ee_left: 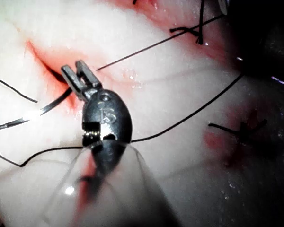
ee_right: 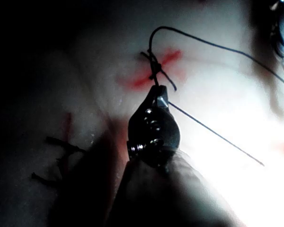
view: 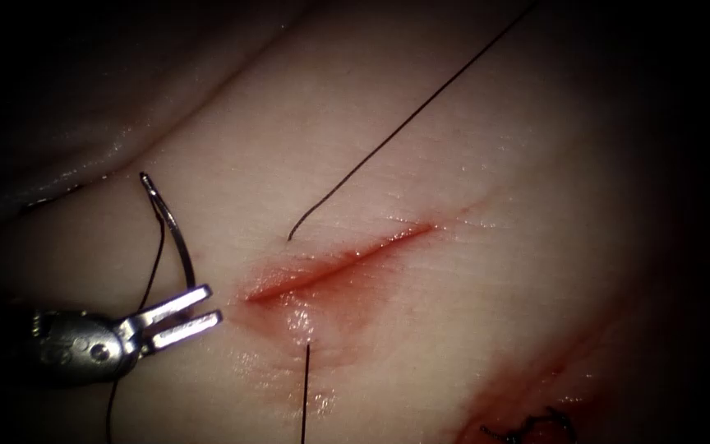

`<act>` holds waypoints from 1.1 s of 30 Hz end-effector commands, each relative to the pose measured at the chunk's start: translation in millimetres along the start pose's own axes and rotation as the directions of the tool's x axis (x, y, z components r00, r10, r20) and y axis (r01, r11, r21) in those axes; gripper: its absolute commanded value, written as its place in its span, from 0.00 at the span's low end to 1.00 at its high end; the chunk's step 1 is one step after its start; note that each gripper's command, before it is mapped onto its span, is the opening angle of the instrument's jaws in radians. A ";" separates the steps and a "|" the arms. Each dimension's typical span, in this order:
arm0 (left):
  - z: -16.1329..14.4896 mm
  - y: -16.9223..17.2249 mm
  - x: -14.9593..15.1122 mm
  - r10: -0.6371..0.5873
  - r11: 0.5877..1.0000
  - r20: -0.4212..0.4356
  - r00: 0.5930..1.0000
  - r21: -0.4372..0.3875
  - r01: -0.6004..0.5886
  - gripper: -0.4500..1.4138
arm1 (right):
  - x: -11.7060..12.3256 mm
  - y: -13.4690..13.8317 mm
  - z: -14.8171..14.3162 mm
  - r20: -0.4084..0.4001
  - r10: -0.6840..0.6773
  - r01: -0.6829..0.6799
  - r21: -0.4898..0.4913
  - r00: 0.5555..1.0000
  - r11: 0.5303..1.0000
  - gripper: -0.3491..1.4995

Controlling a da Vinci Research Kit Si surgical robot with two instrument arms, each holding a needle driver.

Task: Wound Closure

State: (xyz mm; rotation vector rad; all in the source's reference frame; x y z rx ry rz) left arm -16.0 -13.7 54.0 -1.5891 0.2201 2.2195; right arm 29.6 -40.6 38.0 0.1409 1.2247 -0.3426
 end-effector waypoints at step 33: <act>0.6 0.8 -1.0 -0.003 1.000 0.006 1.000 -0.004 0.003 0.00 | -9.8 11.6 -4.2 -0.089 0.120 -0.143 -0.333 0.989 0.932 0.99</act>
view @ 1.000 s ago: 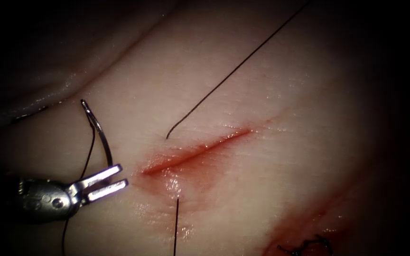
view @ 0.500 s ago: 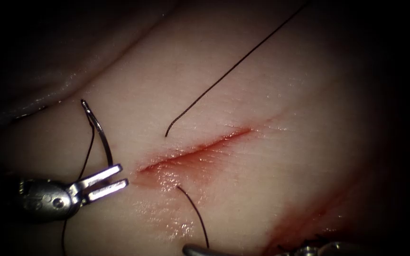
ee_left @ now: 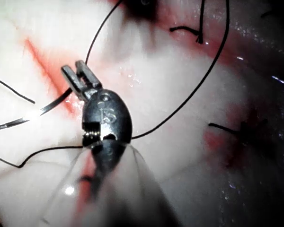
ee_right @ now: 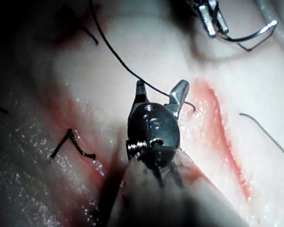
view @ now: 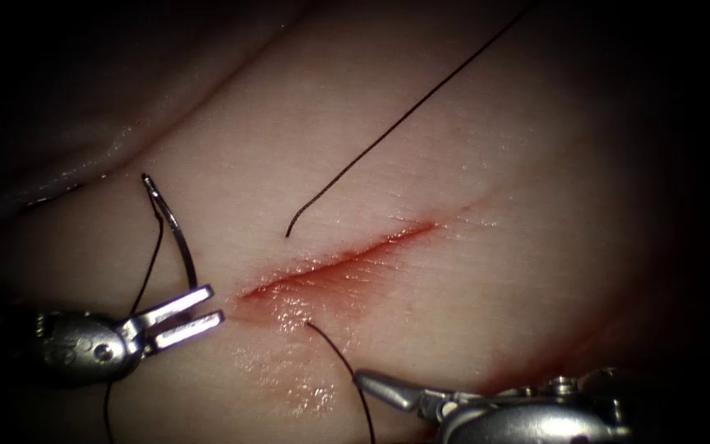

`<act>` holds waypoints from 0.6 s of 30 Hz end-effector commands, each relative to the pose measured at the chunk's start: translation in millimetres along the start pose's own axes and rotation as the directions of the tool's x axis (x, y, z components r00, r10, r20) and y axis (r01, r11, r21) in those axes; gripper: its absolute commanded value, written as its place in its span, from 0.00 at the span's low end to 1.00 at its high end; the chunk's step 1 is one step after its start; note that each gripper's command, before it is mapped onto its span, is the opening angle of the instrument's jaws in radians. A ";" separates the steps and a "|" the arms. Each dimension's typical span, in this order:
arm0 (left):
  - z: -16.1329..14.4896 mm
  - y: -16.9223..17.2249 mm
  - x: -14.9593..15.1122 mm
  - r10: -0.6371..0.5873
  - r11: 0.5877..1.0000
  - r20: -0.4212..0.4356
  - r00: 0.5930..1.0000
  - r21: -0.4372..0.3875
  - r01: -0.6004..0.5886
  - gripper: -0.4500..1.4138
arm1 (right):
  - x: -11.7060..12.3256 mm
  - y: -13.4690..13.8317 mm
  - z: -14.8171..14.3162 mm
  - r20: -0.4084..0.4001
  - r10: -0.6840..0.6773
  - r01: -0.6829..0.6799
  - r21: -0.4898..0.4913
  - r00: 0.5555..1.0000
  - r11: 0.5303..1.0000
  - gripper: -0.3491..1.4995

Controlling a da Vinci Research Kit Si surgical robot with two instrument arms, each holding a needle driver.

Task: Wound Closure

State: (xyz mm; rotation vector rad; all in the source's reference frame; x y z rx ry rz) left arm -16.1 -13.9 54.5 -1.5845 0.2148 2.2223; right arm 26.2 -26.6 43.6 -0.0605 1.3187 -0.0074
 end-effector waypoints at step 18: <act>0.4 0.7 -0.5 -0.001 1.000 0.002 1.000 -0.001 0.001 0.00 | -10.5 0.5 6.6 -0.033 0.056 -0.057 -0.029 0.998 0.998 0.98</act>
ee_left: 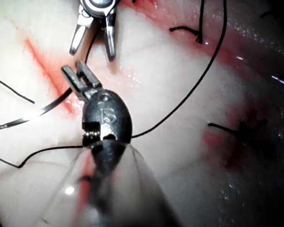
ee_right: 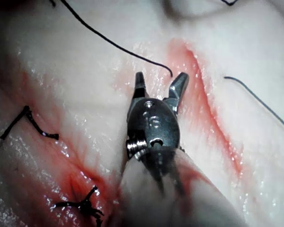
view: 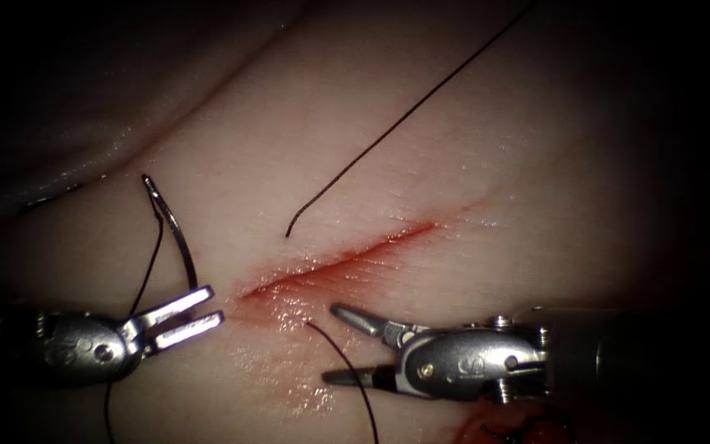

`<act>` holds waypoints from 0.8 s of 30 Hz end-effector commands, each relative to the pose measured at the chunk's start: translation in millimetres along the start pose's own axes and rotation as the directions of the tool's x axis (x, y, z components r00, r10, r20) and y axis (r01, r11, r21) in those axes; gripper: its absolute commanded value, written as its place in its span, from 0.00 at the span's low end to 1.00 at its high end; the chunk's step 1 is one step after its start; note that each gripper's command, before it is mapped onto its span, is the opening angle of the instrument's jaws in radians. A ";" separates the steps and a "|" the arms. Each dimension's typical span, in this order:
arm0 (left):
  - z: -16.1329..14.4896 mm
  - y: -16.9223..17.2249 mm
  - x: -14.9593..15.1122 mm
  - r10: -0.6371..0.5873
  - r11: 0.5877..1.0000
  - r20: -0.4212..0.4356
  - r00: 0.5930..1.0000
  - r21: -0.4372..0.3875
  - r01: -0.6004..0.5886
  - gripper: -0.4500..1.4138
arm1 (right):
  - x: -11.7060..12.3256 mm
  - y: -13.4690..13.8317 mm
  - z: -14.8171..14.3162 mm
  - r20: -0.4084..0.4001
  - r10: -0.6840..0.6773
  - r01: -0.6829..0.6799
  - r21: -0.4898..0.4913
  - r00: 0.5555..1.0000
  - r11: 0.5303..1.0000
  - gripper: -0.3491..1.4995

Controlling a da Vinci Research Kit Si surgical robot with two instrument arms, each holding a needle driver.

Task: Wound Closure

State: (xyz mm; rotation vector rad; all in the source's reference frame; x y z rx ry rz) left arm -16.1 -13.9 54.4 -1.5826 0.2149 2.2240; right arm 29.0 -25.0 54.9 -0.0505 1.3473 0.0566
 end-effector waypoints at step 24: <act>0.3 0.7 -0.5 -0.001 1.000 0.000 1.000 -0.001 0.001 0.00 | 2.3 -2.4 -1.6 -0.035 -0.036 0.039 0.099 0.999 0.994 0.00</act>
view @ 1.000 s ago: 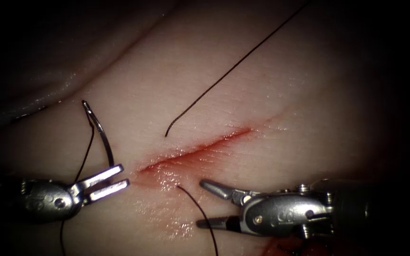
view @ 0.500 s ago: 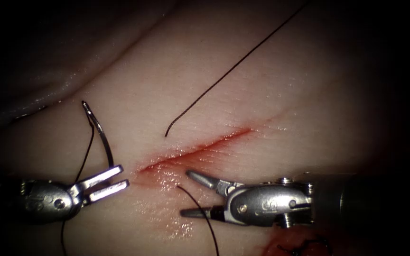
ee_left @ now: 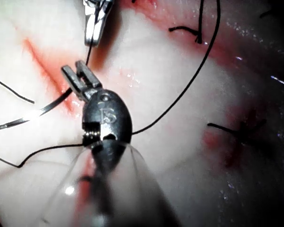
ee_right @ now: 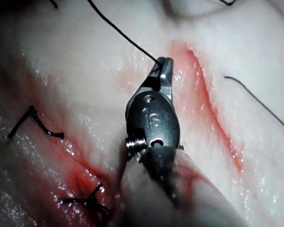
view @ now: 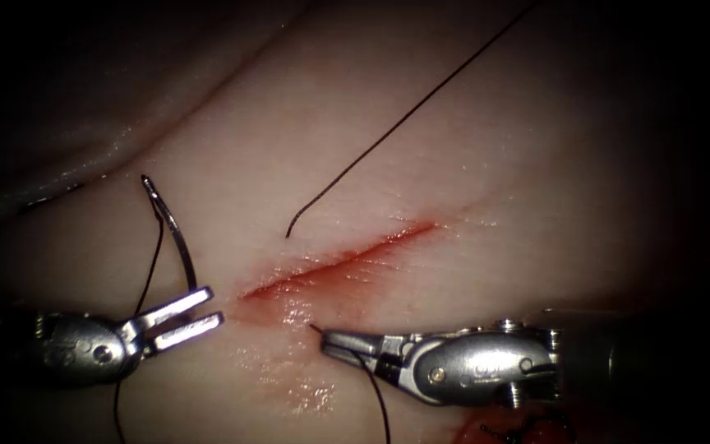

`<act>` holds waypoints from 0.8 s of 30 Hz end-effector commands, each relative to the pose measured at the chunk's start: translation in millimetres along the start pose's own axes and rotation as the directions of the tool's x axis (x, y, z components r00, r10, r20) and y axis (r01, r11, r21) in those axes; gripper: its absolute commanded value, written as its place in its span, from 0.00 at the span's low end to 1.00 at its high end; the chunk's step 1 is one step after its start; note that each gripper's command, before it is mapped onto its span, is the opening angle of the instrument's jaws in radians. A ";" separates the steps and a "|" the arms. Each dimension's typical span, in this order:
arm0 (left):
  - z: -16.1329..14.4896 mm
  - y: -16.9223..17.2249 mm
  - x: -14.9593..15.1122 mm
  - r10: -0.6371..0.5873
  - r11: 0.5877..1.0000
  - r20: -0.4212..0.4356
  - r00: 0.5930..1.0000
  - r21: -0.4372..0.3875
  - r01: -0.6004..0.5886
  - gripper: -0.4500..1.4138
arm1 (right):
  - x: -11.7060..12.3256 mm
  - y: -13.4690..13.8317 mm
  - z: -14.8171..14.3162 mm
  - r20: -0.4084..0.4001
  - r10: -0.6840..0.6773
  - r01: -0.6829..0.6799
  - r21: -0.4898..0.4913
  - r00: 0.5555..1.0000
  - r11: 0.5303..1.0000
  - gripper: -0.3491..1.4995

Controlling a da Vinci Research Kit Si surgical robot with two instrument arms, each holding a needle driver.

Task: Wound Closure

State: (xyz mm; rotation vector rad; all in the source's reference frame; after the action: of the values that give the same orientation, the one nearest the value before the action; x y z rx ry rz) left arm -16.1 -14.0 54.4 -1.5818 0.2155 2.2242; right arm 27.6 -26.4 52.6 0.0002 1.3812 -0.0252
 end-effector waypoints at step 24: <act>0.5 0.7 -0.6 -0.007 1.000 0.000 1.000 -0.001 0.007 0.00 | 13.6 -8.9 -3.3 -0.033 -0.114 0.117 0.162 0.993 0.980 0.71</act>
State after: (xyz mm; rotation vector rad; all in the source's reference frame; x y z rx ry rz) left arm -16.2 -14.0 54.5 -1.5802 0.2125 2.2195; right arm 26.0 -35.1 38.2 0.0515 1.3941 -0.2384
